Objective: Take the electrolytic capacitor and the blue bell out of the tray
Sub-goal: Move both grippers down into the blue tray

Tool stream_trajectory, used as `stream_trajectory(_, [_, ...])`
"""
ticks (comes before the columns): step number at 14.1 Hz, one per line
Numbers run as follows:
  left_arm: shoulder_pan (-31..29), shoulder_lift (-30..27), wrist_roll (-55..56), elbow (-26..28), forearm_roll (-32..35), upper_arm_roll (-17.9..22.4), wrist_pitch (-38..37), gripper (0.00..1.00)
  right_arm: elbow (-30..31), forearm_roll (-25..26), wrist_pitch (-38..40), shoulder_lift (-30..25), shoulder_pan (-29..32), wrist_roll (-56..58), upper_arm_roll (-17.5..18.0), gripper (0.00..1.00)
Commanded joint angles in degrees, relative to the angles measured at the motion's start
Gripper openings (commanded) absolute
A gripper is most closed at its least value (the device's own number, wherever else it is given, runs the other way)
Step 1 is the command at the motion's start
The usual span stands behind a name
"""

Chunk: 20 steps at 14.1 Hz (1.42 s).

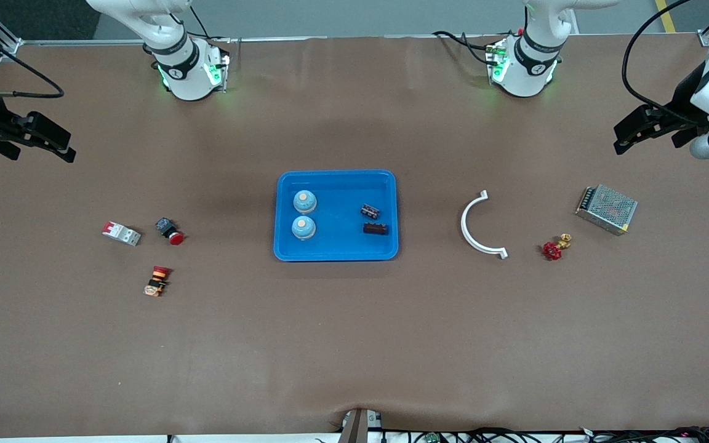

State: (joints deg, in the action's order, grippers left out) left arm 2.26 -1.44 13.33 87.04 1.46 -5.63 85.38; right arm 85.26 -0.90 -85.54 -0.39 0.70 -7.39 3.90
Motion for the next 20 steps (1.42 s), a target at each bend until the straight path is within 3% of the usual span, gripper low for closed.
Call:
stream_trajectory(1, [-0.06,-0.14,-0.84,-0.99,-0.58,-0.08,-1.18,1.0,-0.18,-1.12,0.63,-0.49,0.8,0.18,0.41,1.0])
stream_trajectory(8, [0.55,2.75,-0.06,-0.91,-1.19,-0.17,-0.66,1.0,0.69,-1.65,0.99,-0.58,1.85,-1.73,0.32,1.0])
stream_trajectory(10, [2.57,4.94,5.79,-0.73,-1.11,-1.22,0.66,1.0,6.55,-6.9,-2.67,-0.84,5.96,-2.37,0.32,1.0])
stream_trajectory(15, [8.62,12.58,26.45,-0.38,-0.41,-5.53,7.16,1.0,30.9,-7.45,-22.1,-8.57,4.15,-4.91,0.85,1.0])
stream_trajectory(20, [16.88,20.49,46.13,1.28,-0.23,-5.62,16.11,1.0,38.04,-7.01,-27.3,-8.84,-7.44,-27.72,1.11,1.0])
